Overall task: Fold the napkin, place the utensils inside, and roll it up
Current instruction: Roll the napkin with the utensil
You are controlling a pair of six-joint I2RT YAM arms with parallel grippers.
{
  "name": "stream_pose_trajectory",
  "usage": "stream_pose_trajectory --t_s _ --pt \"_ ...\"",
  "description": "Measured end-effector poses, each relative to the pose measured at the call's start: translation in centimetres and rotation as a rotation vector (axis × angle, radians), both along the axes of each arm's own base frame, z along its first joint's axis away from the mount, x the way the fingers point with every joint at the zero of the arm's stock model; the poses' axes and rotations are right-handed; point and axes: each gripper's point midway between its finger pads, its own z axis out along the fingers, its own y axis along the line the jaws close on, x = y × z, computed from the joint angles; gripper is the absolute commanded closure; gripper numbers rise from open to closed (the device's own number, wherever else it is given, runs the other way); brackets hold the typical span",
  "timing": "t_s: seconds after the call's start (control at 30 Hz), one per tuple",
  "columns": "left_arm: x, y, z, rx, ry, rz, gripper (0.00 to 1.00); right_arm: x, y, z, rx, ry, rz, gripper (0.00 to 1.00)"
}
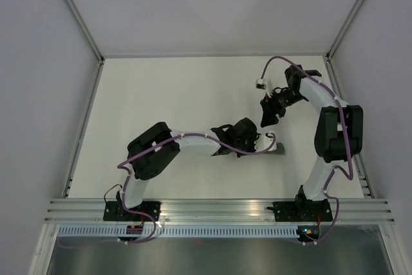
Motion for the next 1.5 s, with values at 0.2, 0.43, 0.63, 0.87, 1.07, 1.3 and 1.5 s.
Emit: stream_pose_trajectory --t_s 0.2,0.43,0.63,0.87,1.07,1.3,1.5 --pt "0.2 0.0 -0.2 0.008 0.138 -0.017 0.77 2.7 -4.6 5.4 0.09 -0.202 -0.247 0.3" --pt "0.6 0.1 -0.1 -0.016 0.355 -0.021 0.72 -0.1 -6.4 6.8 0.125 -0.389 -0.352 0.26" --pt "0.8 0.3 -0.1 -0.035 0.565 -0.026 0.67 -4.5 -5.2 4.7 0.123 -0.444 -0.282 0.23" --pt "0.9 0.3 0.0 -0.014 0.742 -0.017 0.64 -8.1 -0.9 2.4 0.055 -0.576 -0.038 0.22" --pt "0.0 0.3 0.0 -0.001 0.847 -0.023 0.62 -9.3 1.5 0.2 -0.038 -0.688 0.112 0.22" --pt "-1.3 0.6 0.0 0.011 0.954 -0.031 0.61 -9.7 2.9 -2.9 -0.154 -0.755 0.215 0.24" --pt "-1.9 0.9 0.0 0.019 1.008 -0.03 0.53 -9.8 3.2 -4.8 -0.224 -0.78 0.254 0.31"
